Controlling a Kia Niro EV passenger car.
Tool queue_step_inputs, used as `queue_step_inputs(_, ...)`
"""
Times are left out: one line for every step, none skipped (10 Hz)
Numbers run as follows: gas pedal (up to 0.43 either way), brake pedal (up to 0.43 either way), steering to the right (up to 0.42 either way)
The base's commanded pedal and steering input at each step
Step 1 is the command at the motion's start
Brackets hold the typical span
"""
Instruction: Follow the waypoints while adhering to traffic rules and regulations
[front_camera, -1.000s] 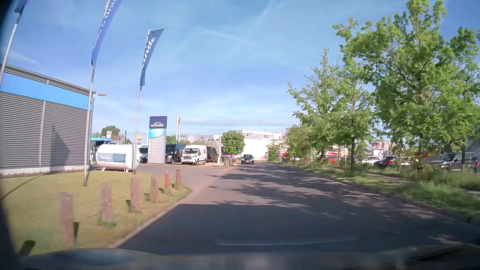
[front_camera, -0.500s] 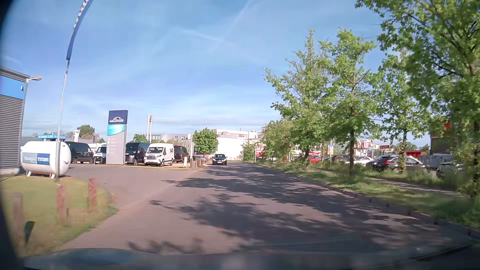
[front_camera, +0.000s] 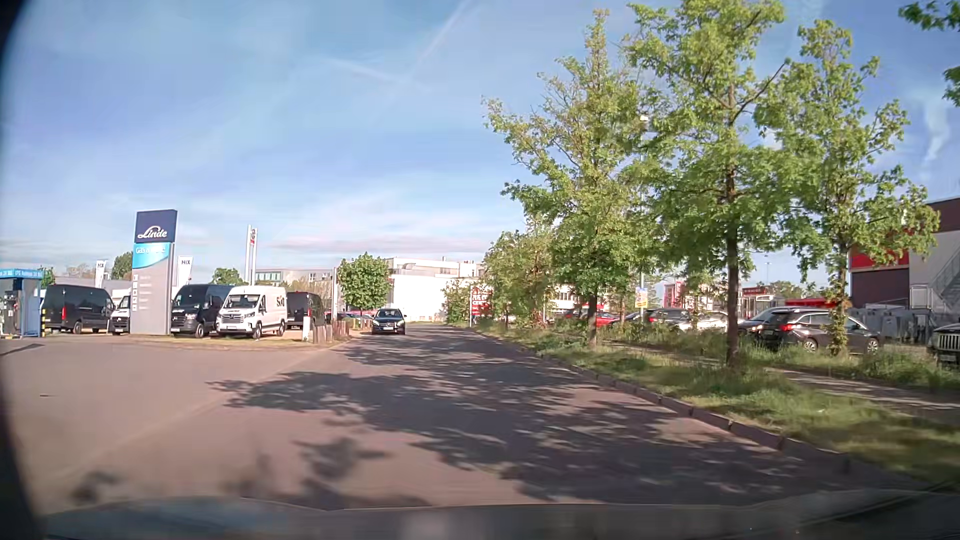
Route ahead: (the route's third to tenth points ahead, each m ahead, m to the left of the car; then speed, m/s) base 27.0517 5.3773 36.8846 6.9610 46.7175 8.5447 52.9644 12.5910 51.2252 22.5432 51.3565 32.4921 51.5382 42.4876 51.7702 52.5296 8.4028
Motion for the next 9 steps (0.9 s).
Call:
queue_step_inputs(0.000, 0.091, 0.009)
queue_step_inputs(0.000, 0.091, -0.007)
queue_step_inputs(0.000, 0.091, -0.025)
queue_step_inputs(0.000, 0.085, -0.037)
queue_step_inputs(0.000, 0.067, -0.052)
queue_step_inputs(0.000, 0.037, -0.064)
queue_step_inputs(0.000, 0.012, -0.069)
queue_step_inputs(0.000, 0.000, -0.069)
queue_step_inputs(0.000, 0.000, -0.069)
